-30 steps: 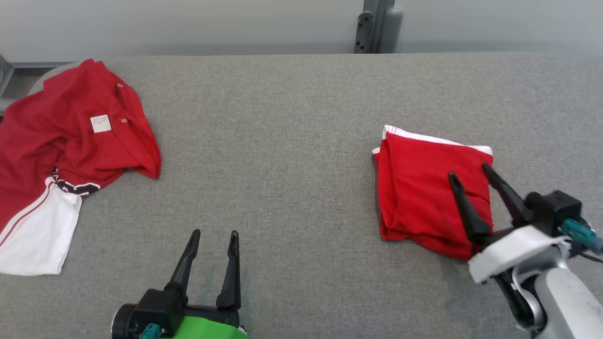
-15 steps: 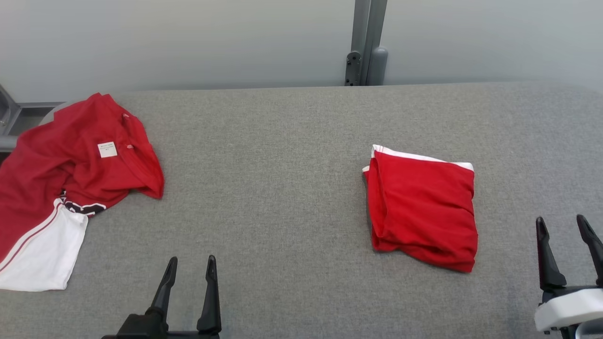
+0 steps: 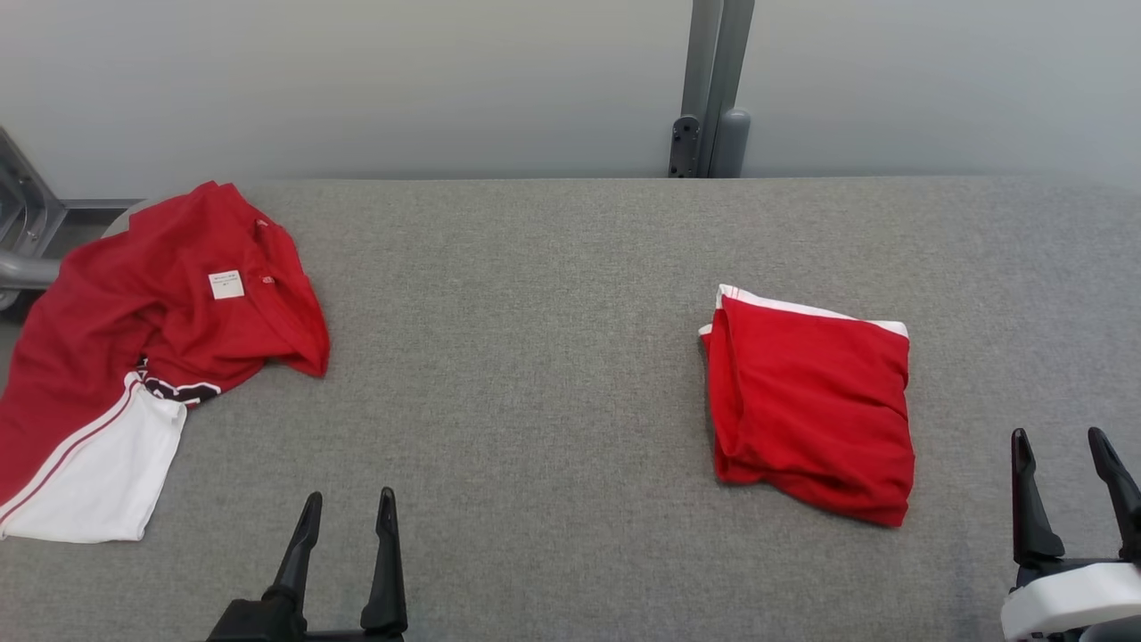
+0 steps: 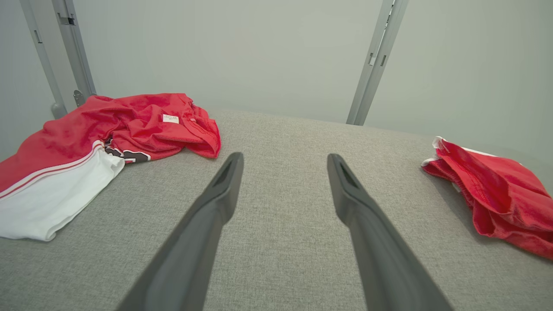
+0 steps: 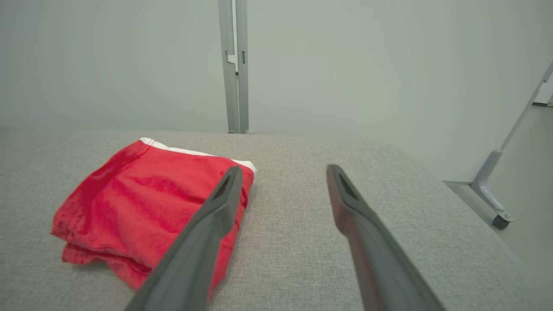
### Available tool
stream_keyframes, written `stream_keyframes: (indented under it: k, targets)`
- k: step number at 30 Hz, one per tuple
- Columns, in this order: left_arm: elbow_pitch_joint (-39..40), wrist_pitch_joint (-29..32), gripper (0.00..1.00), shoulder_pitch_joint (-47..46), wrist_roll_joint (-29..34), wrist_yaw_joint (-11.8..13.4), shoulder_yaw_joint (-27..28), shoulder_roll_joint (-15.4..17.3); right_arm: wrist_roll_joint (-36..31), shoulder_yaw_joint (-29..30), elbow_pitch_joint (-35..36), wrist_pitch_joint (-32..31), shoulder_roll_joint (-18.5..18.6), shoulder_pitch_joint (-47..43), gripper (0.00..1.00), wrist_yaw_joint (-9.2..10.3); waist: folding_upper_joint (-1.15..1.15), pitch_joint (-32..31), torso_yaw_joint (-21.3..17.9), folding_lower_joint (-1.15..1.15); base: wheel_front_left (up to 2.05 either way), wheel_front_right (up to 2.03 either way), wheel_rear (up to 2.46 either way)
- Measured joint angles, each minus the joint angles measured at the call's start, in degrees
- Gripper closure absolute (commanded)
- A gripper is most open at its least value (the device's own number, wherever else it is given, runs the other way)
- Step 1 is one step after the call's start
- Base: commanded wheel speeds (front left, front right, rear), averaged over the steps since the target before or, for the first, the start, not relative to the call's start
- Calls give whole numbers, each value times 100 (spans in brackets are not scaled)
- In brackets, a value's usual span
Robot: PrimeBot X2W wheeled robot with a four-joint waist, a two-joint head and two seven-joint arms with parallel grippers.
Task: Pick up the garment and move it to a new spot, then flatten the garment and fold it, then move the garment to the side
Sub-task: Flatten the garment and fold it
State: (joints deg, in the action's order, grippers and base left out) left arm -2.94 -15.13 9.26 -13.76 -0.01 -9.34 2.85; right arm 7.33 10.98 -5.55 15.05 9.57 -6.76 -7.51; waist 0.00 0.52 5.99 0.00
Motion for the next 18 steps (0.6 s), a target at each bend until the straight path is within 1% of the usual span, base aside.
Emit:
stream_keyframes:
  k: [8,9,10,15,18]
  targets:
    - [2,0,0,0,-12,1,-23,0,2,-93,74,0,-85,127,0,0,0,37,31,0,0,0,0]
    - [5,0,0,0,-12,1,-24,0,8,-120,69,0,-96,146,60,0,0,48,36,0,0,0,0]
    - [13,0,0,-1,-12,1,-22,0,29,-151,38,0,-113,177,100,0,0,64,39,0,0,0,0]
    - [44,0,0,-97,-13,-3,-44,0,-65,-399,-224,0,-191,655,100,0,0,230,51,0,0,0,0]
    - [52,0,0,-266,-15,-25,-111,0,-391,-704,-771,1,-301,1069,100,0,0,397,63,0,0,0,0]
